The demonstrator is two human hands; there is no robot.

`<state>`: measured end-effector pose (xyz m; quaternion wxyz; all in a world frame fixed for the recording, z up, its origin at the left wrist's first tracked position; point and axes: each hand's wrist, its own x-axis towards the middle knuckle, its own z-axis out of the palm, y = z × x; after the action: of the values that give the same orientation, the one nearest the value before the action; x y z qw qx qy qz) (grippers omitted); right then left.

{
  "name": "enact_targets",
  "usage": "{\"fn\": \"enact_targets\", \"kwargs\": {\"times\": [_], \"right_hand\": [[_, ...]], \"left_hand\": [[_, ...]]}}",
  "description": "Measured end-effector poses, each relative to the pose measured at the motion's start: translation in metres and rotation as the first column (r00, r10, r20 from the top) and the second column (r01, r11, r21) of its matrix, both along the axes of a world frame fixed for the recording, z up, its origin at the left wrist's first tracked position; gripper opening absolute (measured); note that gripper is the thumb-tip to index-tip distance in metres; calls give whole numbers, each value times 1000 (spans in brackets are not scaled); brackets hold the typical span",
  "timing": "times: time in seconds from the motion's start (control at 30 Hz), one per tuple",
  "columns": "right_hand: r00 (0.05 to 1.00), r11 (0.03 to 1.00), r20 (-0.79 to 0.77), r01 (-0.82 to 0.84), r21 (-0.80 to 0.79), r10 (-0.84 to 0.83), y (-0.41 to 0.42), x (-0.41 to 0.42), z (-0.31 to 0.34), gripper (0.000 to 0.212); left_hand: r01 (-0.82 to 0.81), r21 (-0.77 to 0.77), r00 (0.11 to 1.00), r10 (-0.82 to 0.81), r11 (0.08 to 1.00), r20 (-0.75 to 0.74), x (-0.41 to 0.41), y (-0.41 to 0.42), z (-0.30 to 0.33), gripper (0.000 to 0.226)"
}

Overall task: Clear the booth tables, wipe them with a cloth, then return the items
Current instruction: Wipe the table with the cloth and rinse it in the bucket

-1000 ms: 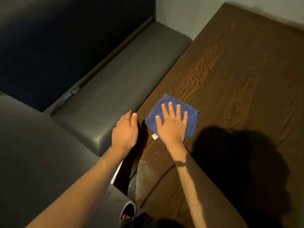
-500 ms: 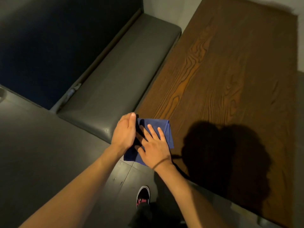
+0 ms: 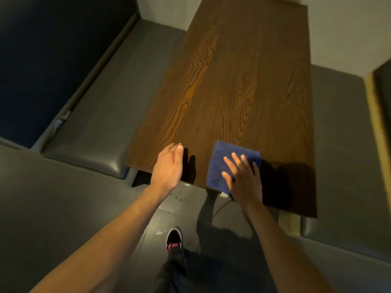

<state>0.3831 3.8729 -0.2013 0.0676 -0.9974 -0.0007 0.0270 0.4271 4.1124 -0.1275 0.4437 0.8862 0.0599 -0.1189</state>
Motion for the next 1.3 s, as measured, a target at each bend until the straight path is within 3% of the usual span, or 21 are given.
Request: {"fn": "enact_targets", "kwargs": {"times": [0.17, 0.27, 0.4, 0.53, 0.63, 0.73, 0.87, 0.97, 1.07, 1.17, 1.3], "right_hand": [[973, 974, 44, 227, 12, -228, -73, -59, 8, 51], [960, 965, 104, 259, 39, -262, -106, -86, 10, 39], [920, 908, -2, 387, 159, -392, -136, -110, 16, 38], [876, 881, 165, 413, 231, -454, -149, -148, 3, 29], [825, 791, 111, 480, 379, -554, -144, -173, 9, 27], [724, 578, -77, 605, 548, -685, -140, -201, 16, 33], [657, 415, -158, 625, 661, -738, -134, -245, 29, 32], [682, 328, -167, 534, 779, -712, -128, -266, 47, 26], [735, 264, -149, 414, 871, -661, -118, -271, 63, 24], [786, 118, -196, 322, 939, -587, -103, -258, 78, 26], [839, 91, -297, 376, 922, -455, -79, -228, 80, 32]], "left_hand": [[173, 16, 985, -173, 985, -26, -46, -42, -2, 56], [251, 16, 968, -251, 968, 0, -75, -71, 0, 54], [319, -10, 948, -320, 948, -11, -113, -114, 9, 53], [379, -11, 925, -379, 925, -18, -146, -152, 13, 55], [400, -24, 916, -400, 916, -37, -175, -179, 16, 53], [414, -90, 906, -419, 906, -58, -206, -205, 25, 51], [314, -229, 916, -358, 921, -182, -237, -235, 35, 54], [93, -402, 913, -239, 911, -330, -252, -253, 38, 53], [-115, -539, 865, -183, 834, -467, -258, -251, 36, 51], [-127, -650, 878, -220, 749, -425, -256, -238, 38, 43], [-148, -640, 922, -129, 754, -365, -236, -211, 32, 25]]}}
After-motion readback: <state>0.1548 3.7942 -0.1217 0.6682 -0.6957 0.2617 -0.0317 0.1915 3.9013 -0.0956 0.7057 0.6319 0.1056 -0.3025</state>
